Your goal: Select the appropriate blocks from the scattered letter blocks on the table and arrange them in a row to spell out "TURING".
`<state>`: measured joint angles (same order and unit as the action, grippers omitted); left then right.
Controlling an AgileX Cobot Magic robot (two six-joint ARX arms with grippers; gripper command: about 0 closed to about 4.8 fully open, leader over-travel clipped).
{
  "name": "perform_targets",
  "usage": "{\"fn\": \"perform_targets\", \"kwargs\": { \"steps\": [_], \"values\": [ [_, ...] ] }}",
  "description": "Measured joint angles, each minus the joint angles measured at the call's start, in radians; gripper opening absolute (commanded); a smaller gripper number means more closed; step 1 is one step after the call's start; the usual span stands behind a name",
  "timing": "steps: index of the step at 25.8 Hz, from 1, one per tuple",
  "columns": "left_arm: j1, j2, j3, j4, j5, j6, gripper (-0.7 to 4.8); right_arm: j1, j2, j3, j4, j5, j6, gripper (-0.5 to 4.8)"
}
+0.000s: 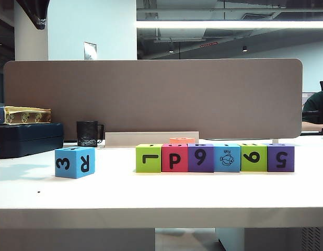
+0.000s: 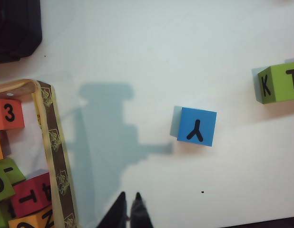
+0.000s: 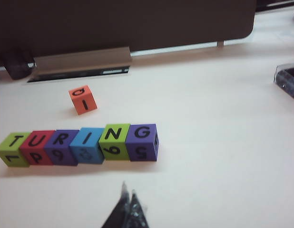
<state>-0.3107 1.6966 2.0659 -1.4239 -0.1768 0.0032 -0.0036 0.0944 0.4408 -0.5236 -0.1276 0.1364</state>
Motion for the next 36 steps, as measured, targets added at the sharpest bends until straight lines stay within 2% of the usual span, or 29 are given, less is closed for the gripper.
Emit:
{"fn": "perform_targets", "kwargs": {
  "steps": [4, 15, 25, 36],
  "values": [
    [0.0, 0.0, 0.0, 0.004, 0.0, 0.0, 0.13, 0.0, 0.0, -0.05, 0.014, 0.0, -0.002, -0.01],
    [0.0, 0.0, 0.0, 0.013, 0.0, 0.0, 0.13, 0.0, 0.0, -0.211, 0.192, 0.0, -0.005, -0.01],
    [0.0, 0.0, 0.0, 0.013, 0.0, -0.006, 0.13, 0.0, 0.0, -0.302, 0.226, 0.0, -0.036, -0.01],
    [0.0, 0.0, 0.0, 0.012, 0.0, -0.018, 0.13, 0.0, -0.021, -0.429, 0.333, 0.0, -0.085, -0.01]
  ]
}}
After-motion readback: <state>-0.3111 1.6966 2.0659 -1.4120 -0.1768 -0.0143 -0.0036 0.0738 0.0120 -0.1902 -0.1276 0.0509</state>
